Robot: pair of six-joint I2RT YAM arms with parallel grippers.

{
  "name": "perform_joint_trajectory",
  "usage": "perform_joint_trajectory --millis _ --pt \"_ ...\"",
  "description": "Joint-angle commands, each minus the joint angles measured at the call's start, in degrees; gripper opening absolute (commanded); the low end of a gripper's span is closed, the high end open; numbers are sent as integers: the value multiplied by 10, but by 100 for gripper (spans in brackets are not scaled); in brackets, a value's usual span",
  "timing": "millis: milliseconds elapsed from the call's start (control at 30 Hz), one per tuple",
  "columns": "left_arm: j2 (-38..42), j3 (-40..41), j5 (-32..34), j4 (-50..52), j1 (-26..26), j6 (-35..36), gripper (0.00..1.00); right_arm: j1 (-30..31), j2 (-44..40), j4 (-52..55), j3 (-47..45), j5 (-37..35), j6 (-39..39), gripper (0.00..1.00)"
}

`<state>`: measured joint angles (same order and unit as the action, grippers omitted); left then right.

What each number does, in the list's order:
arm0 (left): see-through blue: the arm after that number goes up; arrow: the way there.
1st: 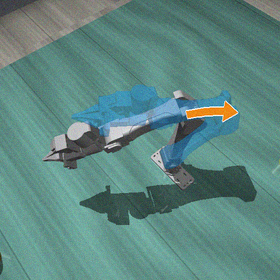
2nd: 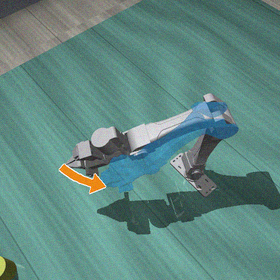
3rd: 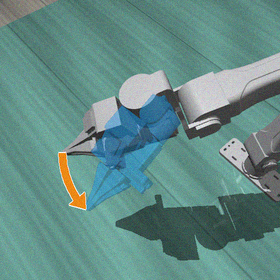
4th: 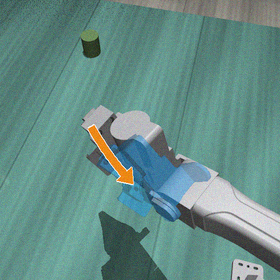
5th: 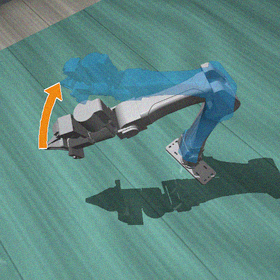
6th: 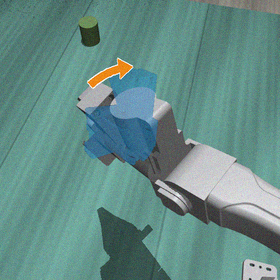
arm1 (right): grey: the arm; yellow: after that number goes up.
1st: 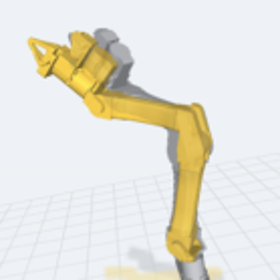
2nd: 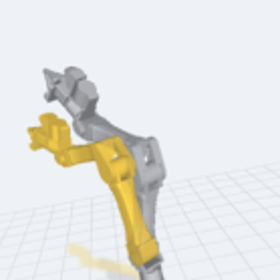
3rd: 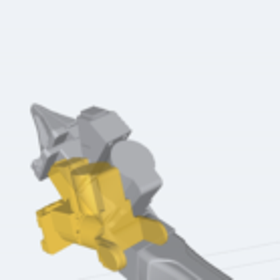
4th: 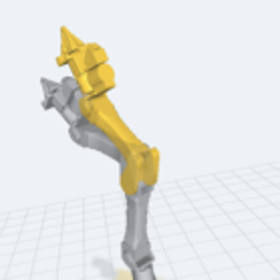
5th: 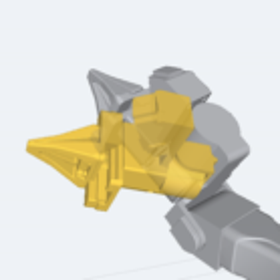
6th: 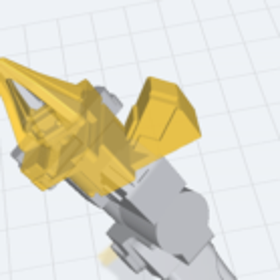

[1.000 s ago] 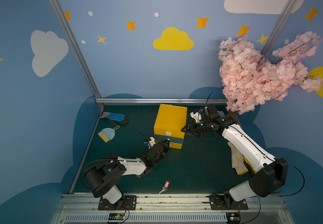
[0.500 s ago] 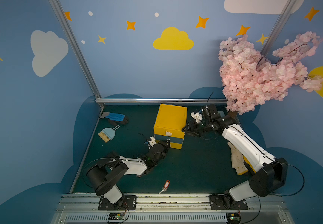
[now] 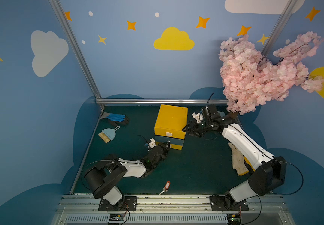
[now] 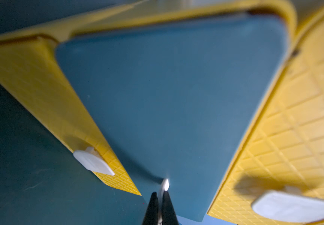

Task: Take the keys out of the drawer
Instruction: Open the drawer in the storage box.

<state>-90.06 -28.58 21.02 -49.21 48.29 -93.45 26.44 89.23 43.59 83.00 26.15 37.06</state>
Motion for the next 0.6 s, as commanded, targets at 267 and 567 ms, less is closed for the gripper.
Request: perform_joint_trajectory --millis 267,567 --pt "58 34 14 61 36 5 6 -3 66 4 69 -31 -20 59" --pt "100 60 39 91 75 -6 5 -3 108 -1 103 -23 -28 56"
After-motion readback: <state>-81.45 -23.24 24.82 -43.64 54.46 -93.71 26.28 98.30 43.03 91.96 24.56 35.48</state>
